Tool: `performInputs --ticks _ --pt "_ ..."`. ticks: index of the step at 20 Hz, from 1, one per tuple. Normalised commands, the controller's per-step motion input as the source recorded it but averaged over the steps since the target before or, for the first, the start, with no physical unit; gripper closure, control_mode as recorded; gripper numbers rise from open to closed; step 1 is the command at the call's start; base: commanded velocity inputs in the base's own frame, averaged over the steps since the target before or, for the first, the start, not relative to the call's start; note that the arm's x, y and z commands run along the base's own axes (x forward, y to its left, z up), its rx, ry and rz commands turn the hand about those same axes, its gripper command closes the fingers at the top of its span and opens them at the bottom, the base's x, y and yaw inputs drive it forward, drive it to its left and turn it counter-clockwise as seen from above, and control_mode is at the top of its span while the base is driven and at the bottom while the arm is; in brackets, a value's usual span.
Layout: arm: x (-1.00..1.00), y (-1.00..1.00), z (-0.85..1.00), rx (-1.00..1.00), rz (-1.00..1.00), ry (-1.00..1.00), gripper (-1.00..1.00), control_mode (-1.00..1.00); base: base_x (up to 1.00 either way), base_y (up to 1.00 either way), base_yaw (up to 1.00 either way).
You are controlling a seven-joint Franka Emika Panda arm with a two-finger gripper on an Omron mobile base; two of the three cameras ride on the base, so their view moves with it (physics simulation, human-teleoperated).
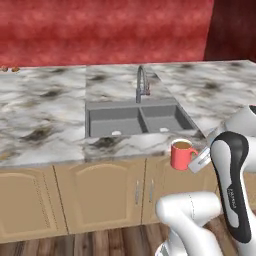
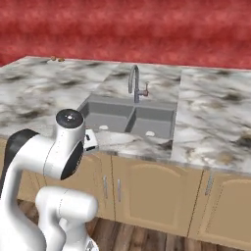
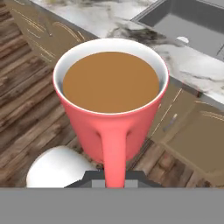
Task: Pick up the brewed coffee from the coffee machine and place it next to the breakfast plate on the dining counter.
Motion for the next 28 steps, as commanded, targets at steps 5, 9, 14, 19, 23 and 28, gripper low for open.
performInputs --ticks 5,9,14,19,23,28 --pt "0.00 0.00 0.00 0.00 0.00 0.00 1.00 1.00 0.00 1.00 0.48" --pt "0.00 0.00 0.00 0.00 0.00 0.00 1.00 1.00 0.09 1.00 0.45" --pt "0.00 0.00 0.00 0.00 0.00 0.00 1.00 1.00 0.31 1.00 0.39" --pt "0.00 0.00 0.00 0.00 0.00 0.00 1.00 1.00 0.41 1.00 0.34" --pt "0.00 0.00 0.00 0.00 0.00 0.00 1.00 1.00 0.49 1.00 0.34" --pt "0.00 0.00 0.00 0.00 0.00 0.00 1.00 1.00 0.58 1.00 0.33"
